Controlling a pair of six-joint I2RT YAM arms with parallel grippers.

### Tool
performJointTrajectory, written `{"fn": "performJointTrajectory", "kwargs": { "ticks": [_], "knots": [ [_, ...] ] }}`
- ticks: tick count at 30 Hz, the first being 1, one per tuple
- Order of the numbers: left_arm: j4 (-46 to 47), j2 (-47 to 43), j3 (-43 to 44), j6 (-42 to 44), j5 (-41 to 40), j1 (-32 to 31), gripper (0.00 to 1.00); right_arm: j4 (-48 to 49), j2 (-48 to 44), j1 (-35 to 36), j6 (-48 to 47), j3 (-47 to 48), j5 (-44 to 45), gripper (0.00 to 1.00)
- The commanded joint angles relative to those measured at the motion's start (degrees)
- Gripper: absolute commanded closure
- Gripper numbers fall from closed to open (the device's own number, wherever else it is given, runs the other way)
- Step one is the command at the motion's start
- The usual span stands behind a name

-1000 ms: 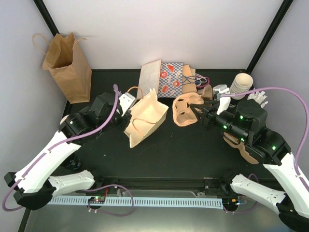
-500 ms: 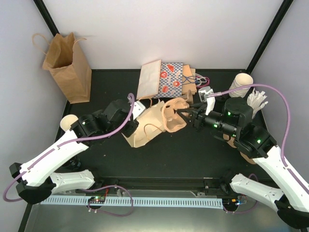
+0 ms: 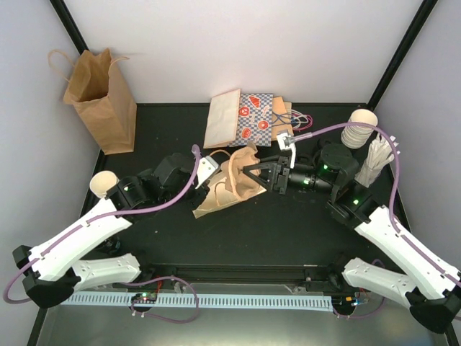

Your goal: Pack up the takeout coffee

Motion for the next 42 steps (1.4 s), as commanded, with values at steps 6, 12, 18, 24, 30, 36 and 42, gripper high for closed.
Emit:
{"fn": "performJointTrajectory", "kwargs": {
  "ticks": [6,12,18,24,30,36,42],
  "knots": [
    [3.34,-2.71,1.1,-0.27,-0.23,-0.31,0.98,13.63,-0.62,-0.12,10.35,-5.66,-6.76,0.63],
    [2.92,-1.74,3.66,0.53,-1.85,-0.31,0.98,18.02,-2.28,-0.11,14.91,-10.56,-9.3,0.63],
    [2.34,-0.15,5.8,1.04,-3.04,-0.31,0.98,18.68,-3.78,-0.04,16.91,-13.57,-11.52,0.63],
    [2.23,1.52,6.23,1.13,-5.13,-0.31,0.98,17.97,-5.89,-0.06,18.1,-14.94,-14.47,0.63],
    [1.43,3.75,8.15,0.81,-7.12,-0.31,0.99,9.76,-7.31,0.05,13.7,-14.78,-17.27,0.63],
    [1.4,4.5,9.35,1.36,-7.43,-0.31,0.98,-0.1,-7.56,0.05,6.91,-14.89,-19.17,0.63],
    [1.25,4.72,9.49,1.65,-7.75,-0.29,0.98,-9.31,-7.11,0.07,-0.35,-14.32,-17.84,0.63]
  ]
}}
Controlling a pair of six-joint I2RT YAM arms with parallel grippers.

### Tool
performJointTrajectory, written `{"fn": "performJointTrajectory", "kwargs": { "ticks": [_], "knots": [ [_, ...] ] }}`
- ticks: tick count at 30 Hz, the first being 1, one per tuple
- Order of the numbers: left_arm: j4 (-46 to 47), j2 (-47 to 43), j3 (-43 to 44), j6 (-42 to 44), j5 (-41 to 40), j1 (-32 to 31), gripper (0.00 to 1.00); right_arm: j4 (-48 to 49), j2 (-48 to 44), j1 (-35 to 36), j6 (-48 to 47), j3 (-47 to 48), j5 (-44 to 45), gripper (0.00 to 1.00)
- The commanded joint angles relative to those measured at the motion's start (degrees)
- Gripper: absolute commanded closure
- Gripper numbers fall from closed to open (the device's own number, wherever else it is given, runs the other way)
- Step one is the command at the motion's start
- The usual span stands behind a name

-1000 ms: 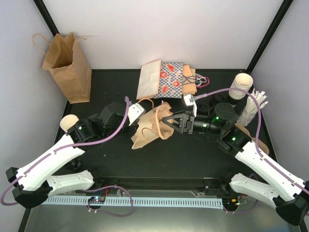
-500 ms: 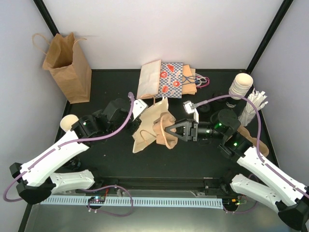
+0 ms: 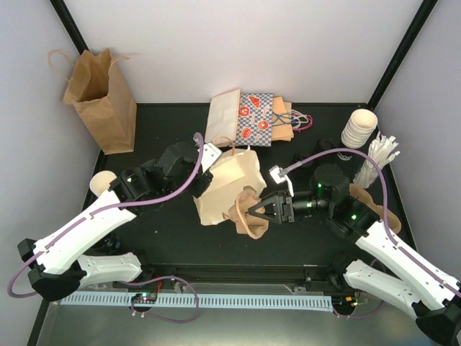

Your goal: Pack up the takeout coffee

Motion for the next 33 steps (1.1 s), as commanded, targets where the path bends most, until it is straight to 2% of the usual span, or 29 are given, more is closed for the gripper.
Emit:
{"fn": "performJointTrajectory", "kwargs": {
  "ticks": [1,5,10,18,26,33],
  "knots": [
    [0.22,0.31,2.65,0.92,-1.57,-0.3,0.99,-10.36,-0.01,0.06,-8.24,1.17,-0.08,0.63],
    [0.07,0.12,2.69,1.04,-1.34,-0.31,0.98,-15.11,0.57,0.05,-12.15,3.95,2.45,0.63],
    [-0.05,0.04,2.42,1.29,-0.11,-0.31,0.98,-14.51,1.49,0.08,-13.85,7.55,3.84,0.63],
    [-0.57,0.48,1.86,2.03,1.64,-0.31,0.99,-9.42,2.22,0.03,-13.47,13.47,10.22,0.64],
    [-0.35,0.07,1.7,2.13,3.48,-0.31,0.99,3.08,3.15,0.01,-7.36,12.5,18.05,0.63],
    [-0.44,-0.3,1.32,1.82,3.96,-0.31,0.98,8.83,7.94,-0.02,-4.68,11.51,14.99,0.66]
  ]
}}
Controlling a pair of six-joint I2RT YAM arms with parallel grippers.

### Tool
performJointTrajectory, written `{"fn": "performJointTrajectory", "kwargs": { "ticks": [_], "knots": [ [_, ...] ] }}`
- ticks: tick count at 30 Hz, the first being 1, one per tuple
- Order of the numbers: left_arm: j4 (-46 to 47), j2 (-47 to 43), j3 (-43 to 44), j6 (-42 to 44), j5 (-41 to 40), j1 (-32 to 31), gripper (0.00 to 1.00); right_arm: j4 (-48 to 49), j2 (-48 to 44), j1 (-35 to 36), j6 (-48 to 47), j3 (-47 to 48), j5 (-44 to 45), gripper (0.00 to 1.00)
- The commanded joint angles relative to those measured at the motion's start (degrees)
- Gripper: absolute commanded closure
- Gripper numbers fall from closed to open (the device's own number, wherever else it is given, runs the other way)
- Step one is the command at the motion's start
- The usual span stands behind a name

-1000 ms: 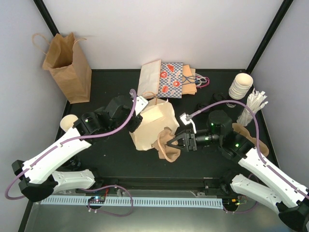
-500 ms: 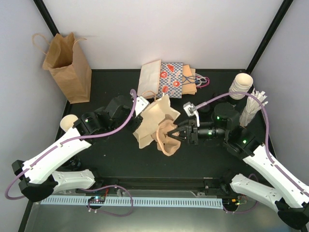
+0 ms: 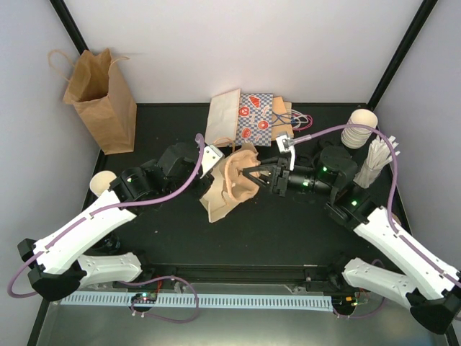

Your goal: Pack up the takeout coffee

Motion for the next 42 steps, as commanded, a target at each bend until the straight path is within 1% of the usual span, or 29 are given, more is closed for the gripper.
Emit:
{"fn": "performJointTrajectory", "kwargs": {
  "ticks": [1,4,12,17,19,21,23,26,28,36,42],
  "knots": [
    [0.12,-0.44,1.29,0.52,1.06,-0.31,0.98,5.93,2.53,0.03,2.14,-1.25,-0.41,0.66],
    [0.21,-0.67,1.17,0.38,1.04,-0.31,0.98,4.98,2.59,0.04,1.49,-2.73,1.55,0.66],
    [0.73,-0.81,1.45,-0.28,0.96,-0.31,0.98,-5.36,1.31,0.04,-4.86,-3.69,5.32,0.66],
    [1.24,-1.36,1.55,0.21,3.16,-0.26,0.98,-14.23,1.78,-0.01,-10.41,-1.42,10.91,0.66],
    [1.63,-1.83,1.28,0.59,4.58,-0.3,0.98,-16.27,2.31,-0.03,-10.83,-0.26,12.83,0.66],
    [2.3,-2.4,0.68,0.95,6.03,-0.31,0.99,-15.4,2.35,0.03,-9.49,0.04,12.23,0.66],
    [3.02,-2.87,-0.36,1.19,6.82,-0.33,0.99,-13.56,2.18,0.02,-6.19,-0.12,11.87,0.64],
    [3.44,-3.07,-1.32,0.88,6.68,-0.31,0.98,-9.12,0.95,0.03,-0.32,-2.34,13.11,0.63],
    [3.51,-3.08,-1.56,0.54,6.76,-0.31,0.98,-7.99,0.5,-0.02,0.59,-3.34,14.05,0.64],
    [4.54,-3.25,-1.05,-0.81,8.43,-0.31,0.99,-21.07,4.95,0.08,-12.68,2.67,14.52,0.66],
    [4.91,-2.26,0.05,-4.18,16.22,-0.15,0.98,-26.87,5.87,0.92,-15.76,4.43,16.23,0.67]
  ]
}}
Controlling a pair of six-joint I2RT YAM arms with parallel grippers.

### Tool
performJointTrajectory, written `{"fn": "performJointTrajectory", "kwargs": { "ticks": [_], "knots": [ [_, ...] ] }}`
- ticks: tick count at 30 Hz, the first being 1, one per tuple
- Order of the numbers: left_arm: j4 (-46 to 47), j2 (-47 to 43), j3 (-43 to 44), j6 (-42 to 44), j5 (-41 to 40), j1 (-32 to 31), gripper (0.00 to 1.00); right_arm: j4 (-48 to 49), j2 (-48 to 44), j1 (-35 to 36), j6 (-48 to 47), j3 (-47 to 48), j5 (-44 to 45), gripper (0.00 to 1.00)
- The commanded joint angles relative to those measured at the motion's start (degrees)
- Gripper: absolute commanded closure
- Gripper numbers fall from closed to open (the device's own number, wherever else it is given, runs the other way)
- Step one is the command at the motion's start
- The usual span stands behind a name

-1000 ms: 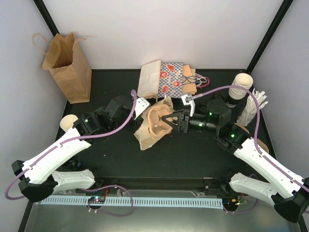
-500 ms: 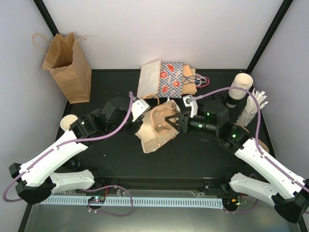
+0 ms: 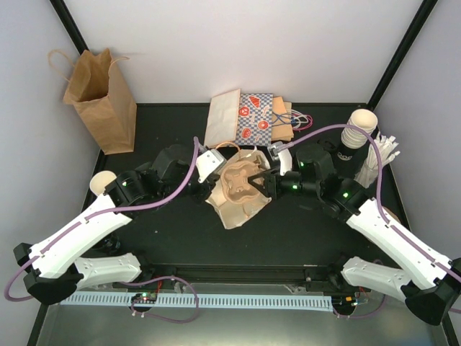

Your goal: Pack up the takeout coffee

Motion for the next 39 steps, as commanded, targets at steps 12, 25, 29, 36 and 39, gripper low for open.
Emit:
{"fn": "performJointTrajectory", "kwargs": {
  "ticks": [12,25,29,36,39],
  "knots": [
    [0.32,2.63,5.9,-10.71,16.92,0.84,0.98,-22.77,3.13,6.49,-14.45,11.27,18.29,0.67],
    [-0.5,5.77,6.89,-14.8,20.59,1.35,0.99,-27.87,9.83,18.0,-14.51,12.62,38.5,0.66],
    [-0.05,6.12,6.69,-17.73,20.73,2.06,0.98,-27.5,11.0,20.18,-15.25,11.68,41.21,0.67],
    [-0.17,6.52,6.39,-21.13,20.4,3.99,0.98,-27.61,12.61,21.75,-16.89,9.48,40.4,0.67],
    [-0.1,6.79,6.41,-21.06,20.69,4.14,0.98,-28.3,13.77,22.05,-16.94,9.19,41.36,0.67]
  ]
}}
